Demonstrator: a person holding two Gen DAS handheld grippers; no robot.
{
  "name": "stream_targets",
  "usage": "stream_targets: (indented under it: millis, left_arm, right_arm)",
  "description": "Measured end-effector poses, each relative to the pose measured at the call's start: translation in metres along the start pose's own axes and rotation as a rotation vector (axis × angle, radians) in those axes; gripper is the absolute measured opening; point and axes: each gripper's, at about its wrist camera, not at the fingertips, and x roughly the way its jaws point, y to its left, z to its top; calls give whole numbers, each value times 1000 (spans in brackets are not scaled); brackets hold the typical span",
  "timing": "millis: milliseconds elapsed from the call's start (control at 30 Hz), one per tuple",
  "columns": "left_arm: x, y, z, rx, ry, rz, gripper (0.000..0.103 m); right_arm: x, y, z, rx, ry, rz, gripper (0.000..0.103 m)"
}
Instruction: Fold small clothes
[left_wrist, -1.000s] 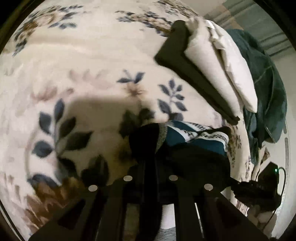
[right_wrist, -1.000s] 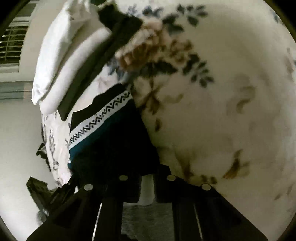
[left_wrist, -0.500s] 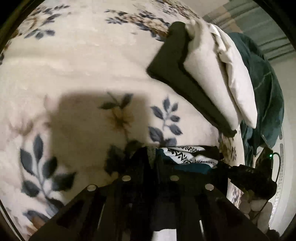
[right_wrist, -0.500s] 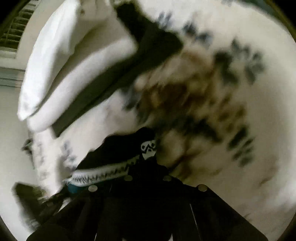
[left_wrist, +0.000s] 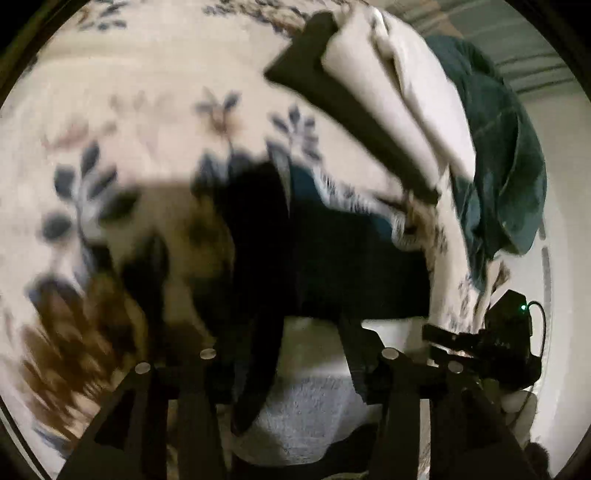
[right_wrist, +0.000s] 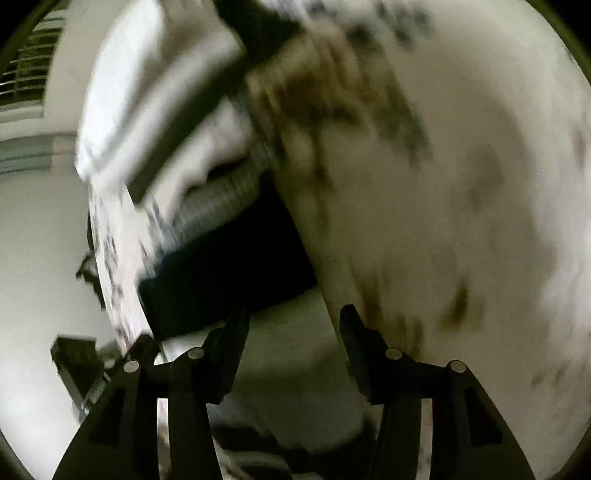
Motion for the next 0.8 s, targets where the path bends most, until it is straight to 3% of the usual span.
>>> stream_targets:
  millis: [33,100,233,300,367,400,433,633,800]
  left_arm:
    - [4,1,-5,8,-19,25,7]
    - [8,12,-5,-18,-36,39,5]
    - [4,22,2,-56,-22,2,7]
    - [-8,11,-6,-36,8,-15,12]
    - [-24,1,-21,8,25,-28,32]
    - [-31,-4,-32,28,29,-42,53]
    - [-42,-7,-47,46,32,-44,65]
    - [-82,-7,-160,0,87,-3,65]
    - [-78,4,-253,-107,179,75,65]
  right_arm:
    - [5,-1,-5,-4,3,27,32]
    - [3,-1,-8,-13,-27,-4,19]
    - [7,2,-8,-17,-32,-18,17]
    - [0,12,-13,-76,-22,-25,24]
    - [-7,16,-28,-95,11,2,47]
    - [-14,13,-40,-103,19,18,62]
    - [-21,10,-50,-112,30,27,65]
    - [-49,-39,-152,-109,146,-13,65]
    - [-51,-85,-234,-68,208,-34,65]
